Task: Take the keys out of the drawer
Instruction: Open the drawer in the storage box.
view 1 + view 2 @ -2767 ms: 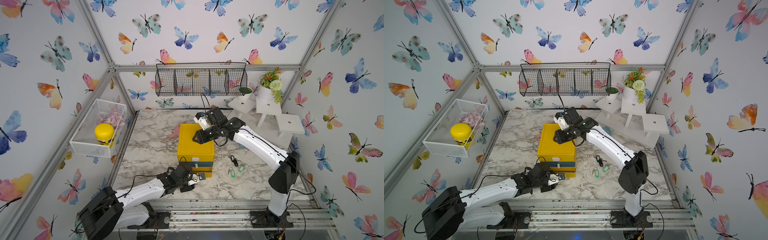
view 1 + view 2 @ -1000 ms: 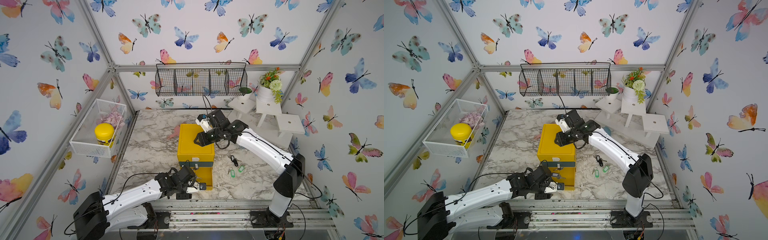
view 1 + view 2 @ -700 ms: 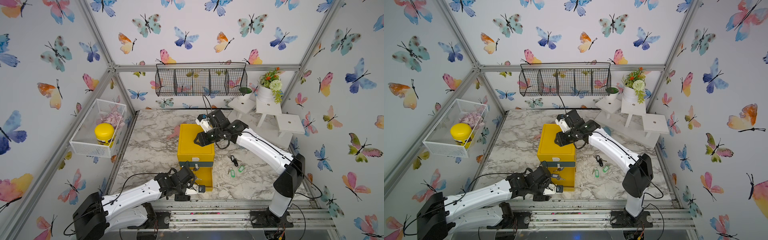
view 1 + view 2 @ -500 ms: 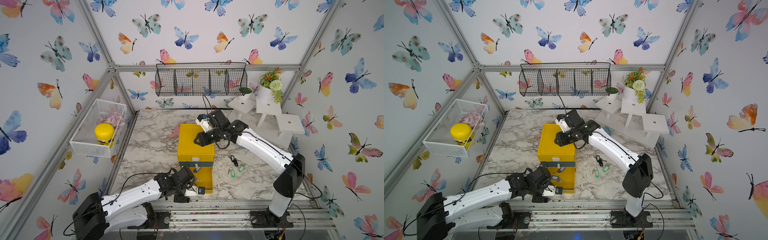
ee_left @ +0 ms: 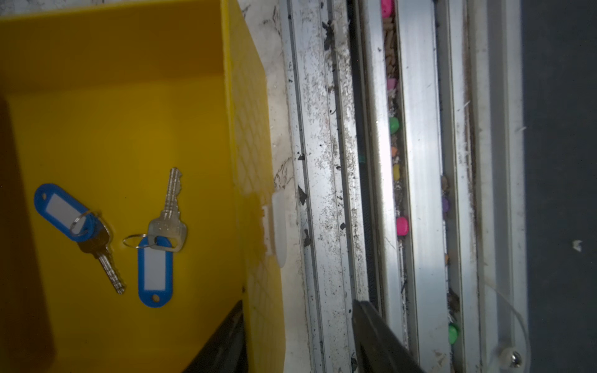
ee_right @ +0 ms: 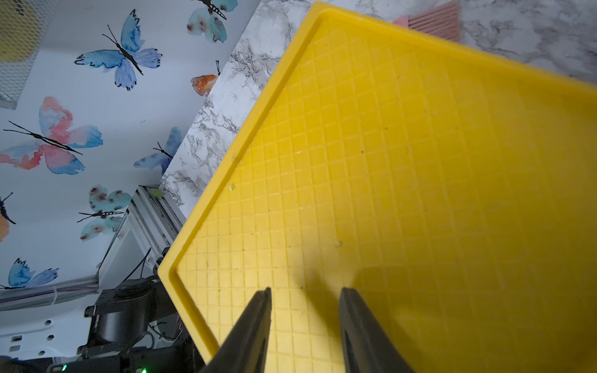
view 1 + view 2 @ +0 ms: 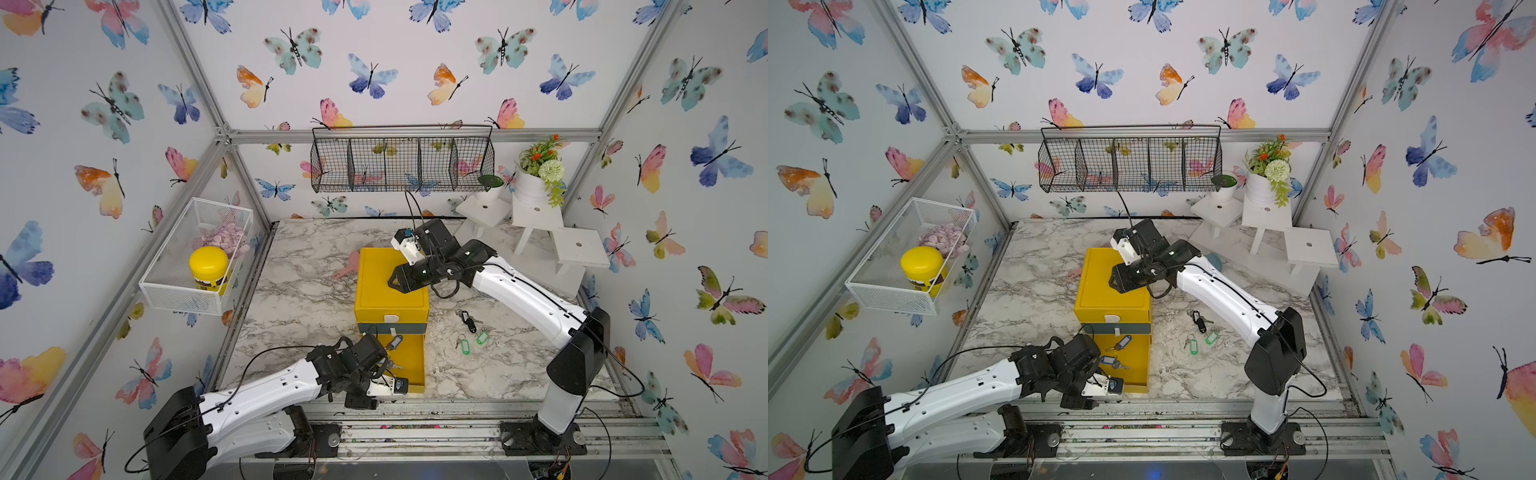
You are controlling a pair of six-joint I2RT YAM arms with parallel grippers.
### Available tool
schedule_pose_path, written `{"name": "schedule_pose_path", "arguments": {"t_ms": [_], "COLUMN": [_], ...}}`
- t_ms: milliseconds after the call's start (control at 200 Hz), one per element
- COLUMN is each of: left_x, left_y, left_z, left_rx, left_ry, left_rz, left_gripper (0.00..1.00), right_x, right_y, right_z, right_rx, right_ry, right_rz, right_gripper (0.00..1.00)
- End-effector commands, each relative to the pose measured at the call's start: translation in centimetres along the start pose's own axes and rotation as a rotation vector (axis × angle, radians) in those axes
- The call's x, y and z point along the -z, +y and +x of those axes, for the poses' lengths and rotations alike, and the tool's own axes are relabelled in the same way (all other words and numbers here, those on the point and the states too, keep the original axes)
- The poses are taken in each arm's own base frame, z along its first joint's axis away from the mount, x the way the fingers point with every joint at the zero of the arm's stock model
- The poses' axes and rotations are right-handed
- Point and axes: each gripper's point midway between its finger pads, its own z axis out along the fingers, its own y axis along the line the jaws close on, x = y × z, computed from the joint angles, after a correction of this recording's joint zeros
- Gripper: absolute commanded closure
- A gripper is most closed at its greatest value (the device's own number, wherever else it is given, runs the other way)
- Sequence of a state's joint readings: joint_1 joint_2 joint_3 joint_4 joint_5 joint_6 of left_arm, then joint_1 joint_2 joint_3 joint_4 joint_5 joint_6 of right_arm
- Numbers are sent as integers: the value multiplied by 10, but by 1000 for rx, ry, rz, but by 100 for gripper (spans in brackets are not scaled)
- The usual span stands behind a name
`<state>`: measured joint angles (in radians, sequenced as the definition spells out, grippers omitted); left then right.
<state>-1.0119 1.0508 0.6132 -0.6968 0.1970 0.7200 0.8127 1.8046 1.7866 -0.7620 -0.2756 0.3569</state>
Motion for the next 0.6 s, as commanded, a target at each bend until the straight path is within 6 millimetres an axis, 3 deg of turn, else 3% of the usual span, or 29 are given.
{"name": "schedule_pose_path", "arguments": {"t_ms": [0, 230, 425, 596], "left_x": [15, 64, 140, 200], "left_y": [10, 27, 53, 92], "left_z": [-13, -46, -83, -85], "left_rx": [-9, -23, 74, 325], "left_ry": [-48, -192, -461, -616], "left_rz": [-63, -191, -423, -636], "left_gripper": [45, 45, 44, 36], "right_x": [-13, 7, 42, 76], "right_y": [-20, -1, 21, 34], "right_z": [35, -5, -37, -40], "right_rx": [-43, -8, 52, 146], "right_ry": [153, 51, -77, -178], "right_rz": [92, 61, 15, -6], "right_gripper": [58, 58, 60, 62]}}
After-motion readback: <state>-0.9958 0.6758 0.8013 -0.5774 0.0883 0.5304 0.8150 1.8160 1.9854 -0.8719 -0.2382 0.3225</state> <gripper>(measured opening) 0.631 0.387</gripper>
